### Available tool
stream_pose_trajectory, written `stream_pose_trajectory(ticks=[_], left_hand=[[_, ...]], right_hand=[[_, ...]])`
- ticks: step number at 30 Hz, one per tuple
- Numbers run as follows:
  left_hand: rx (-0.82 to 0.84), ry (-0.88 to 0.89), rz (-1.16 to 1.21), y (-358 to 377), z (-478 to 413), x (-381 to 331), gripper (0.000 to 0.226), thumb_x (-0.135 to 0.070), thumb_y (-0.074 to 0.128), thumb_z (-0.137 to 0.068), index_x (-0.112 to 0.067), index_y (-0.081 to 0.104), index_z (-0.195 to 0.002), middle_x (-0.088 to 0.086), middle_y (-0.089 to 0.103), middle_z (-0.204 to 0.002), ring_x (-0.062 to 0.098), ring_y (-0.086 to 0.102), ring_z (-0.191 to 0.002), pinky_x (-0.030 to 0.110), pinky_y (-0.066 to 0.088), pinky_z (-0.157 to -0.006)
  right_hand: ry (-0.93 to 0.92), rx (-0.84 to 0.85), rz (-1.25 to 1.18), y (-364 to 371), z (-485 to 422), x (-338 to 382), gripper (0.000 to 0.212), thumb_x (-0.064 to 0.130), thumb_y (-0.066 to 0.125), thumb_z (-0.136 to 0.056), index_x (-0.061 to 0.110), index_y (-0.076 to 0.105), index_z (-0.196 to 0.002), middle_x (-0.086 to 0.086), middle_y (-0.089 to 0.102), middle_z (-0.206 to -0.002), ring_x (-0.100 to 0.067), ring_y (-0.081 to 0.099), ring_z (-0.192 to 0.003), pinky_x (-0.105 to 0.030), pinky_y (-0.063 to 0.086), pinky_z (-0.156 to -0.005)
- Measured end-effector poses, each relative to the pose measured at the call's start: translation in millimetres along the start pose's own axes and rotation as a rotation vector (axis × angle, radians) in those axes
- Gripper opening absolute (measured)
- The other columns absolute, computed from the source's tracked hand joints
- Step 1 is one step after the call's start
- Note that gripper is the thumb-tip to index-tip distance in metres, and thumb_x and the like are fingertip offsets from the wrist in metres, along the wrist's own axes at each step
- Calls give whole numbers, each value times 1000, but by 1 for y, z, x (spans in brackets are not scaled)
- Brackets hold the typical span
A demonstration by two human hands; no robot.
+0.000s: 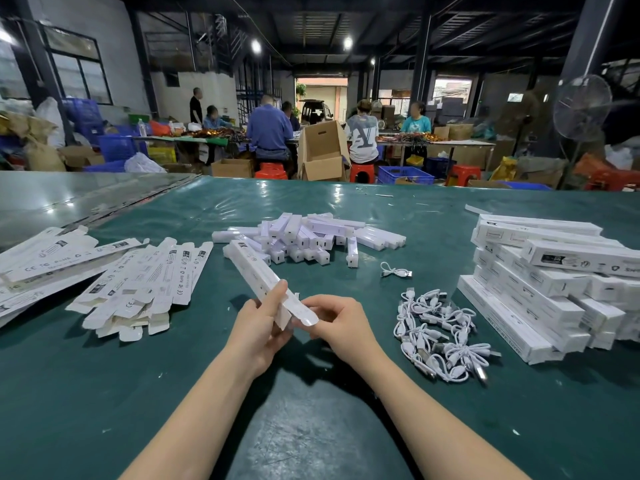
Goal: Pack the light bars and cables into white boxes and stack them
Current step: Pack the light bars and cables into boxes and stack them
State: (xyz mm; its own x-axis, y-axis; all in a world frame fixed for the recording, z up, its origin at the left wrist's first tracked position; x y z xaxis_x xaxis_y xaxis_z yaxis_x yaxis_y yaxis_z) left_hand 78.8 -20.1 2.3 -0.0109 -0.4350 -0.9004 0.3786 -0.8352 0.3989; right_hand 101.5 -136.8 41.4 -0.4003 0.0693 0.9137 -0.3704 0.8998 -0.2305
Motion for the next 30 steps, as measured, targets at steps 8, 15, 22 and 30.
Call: stream_pose_trajectory(ticks=[8, 15, 22, 30], left_hand=[[61, -15, -51, 1, 0, -5, 10, -25, 55, -92, -17, 54, -86, -4, 66, -64, 7, 61, -59, 23, 48, -59], [68, 23, 65, 6, 2, -6, 5, -14, 57, -90, -16, 53, -91, -3, 67, -71, 5, 65, -57, 20, 52, -60], [130, -15, 310, 11, 2, -8, 9, 1, 51, -88, -1, 60, -87, 7, 71, -71, 13, 69, -62, 22, 56, -56], [154, 37, 124, 10, 1, -9, 14, -2, 49, -90, 4, 61, -89, 13, 70, -78, 17, 70, -67, 23, 57, -62]], right_hand=[[-158, -113, 312, -6, 4, 14, 10, 16, 72, -78, 12, 63, -80, 18, 49, -60, -5, 39, -51, -23, 35, -56], [-229, -226, 322, -9, 10, 31, 18, 25, 59, -65, 11, 59, -76, 8, 52, -64, -8, 46, -55, -23, 41, -56], [-171, -167, 118, -7, 4, 21, 26, 16, 72, -78, 32, 53, -71, 15, 54, -64, -3, 49, -58, -14, 37, -54], [-347, -181, 408, -6, 10, 39, 19, 2, 65, -77, 4, 64, -96, 4, 57, -96, -11, 55, -82, -20, 47, -67]])
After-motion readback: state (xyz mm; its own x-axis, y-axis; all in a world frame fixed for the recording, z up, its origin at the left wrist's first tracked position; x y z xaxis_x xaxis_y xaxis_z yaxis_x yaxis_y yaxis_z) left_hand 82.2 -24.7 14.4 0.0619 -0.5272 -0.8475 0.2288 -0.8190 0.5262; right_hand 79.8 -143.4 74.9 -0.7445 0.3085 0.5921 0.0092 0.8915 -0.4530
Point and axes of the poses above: each hand's wrist, its own z-axis away from the middle knuckle, its own y-axis out of the palm, x = y × z, the point moved 10 cm from there along -z, towards the middle knuckle
